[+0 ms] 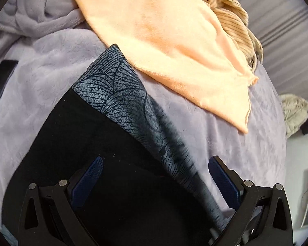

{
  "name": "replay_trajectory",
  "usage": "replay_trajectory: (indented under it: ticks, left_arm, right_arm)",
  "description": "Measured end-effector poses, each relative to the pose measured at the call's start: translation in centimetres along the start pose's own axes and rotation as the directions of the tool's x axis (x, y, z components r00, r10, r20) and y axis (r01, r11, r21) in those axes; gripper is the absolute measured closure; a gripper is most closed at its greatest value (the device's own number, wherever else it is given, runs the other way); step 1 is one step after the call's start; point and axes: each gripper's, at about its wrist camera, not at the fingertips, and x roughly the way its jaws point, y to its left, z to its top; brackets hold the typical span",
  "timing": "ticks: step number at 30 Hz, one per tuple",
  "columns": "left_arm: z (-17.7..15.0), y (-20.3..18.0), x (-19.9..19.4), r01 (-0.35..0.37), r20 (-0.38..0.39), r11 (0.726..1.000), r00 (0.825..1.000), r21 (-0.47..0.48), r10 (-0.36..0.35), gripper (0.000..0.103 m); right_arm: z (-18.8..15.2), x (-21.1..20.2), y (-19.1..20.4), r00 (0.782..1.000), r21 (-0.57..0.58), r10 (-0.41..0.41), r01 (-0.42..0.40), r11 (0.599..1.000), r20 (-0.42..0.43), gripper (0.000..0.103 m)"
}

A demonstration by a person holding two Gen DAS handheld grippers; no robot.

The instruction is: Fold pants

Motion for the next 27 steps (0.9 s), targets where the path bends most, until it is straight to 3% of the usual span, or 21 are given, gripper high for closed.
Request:
replay_trajectory:
  ticks: [4,6,7,8,10,13,17,21,27]
  left_arm:
    - [0.6,-1.6,3.3,-0.107,-0.041,0.994,0.993,0.009,0.108,0.0]
    - [0.2,-2.3,4.0,-0.205,-0.031,0.977,0.978,0.06,0.207,0.037]
    - [-0.2,-2.4,4.4,-0.235,-0.041,0.968,0.97,0.089,0.24,0.063]
    - [-0.4,-2.2,4.5,-0.205,-0.056,0.975,0.976,0.085,0.21,0.073]
    - [-0.8,-1.5,3.9,-0.157,-0.05,0.986,0.986,0.063,0.16,0.081]
    - [-1.6,-1.0,2.4,-0.113,-0.021,0.991,0.993,0.078,0.115,0.084]
    - [-3.1,-1.3,-0.3,-0.113,0.036,0.984,0.993,0.138,0.109,0.087]
    - [-4.0,-1.0,-4.0,-0.075,0.097,0.982,0.994,0.172,0.059,0.087]
    - [-7.7,1.4,-8.2,-0.027,0.128,0.978,0.992,0.208,0.0,0.087]
  right_arm:
    - [0.3,0.5,1.3,0.999,-0.017,-0.032,0.032,0.999,-0.001,0.087]
    - [0.1,0.3,1.2,1.0,-0.004,-0.031,0.031,1.0,0.003,0.087]
    - [0.1,0.2,1.0,1.0,0.005,-0.029,0.029,1.0,0.007,0.087]
    - [0.2,0.1,0.8,1.0,0.014,-0.023,0.023,1.0,0.011,0.087]
    - [0.2,0.0,0.6,1.0,0.036,-0.01,0.009,0.999,0.012,0.087]
    - [0.2,-0.5,0.4,1.0,0.069,0.003,-0.004,0.998,0.015,0.087]
    - [0.1,-2.2,0.5,0.999,0.099,0.008,-0.012,0.995,0.041,0.089]
    - [-0.2,-4.3,0.8,0.998,0.116,0.002,-0.01,0.993,0.069,0.09]
    - [-1.8,-7.6,3.3,0.995,0.105,-0.003,-0.007,0.994,0.1,0.09]
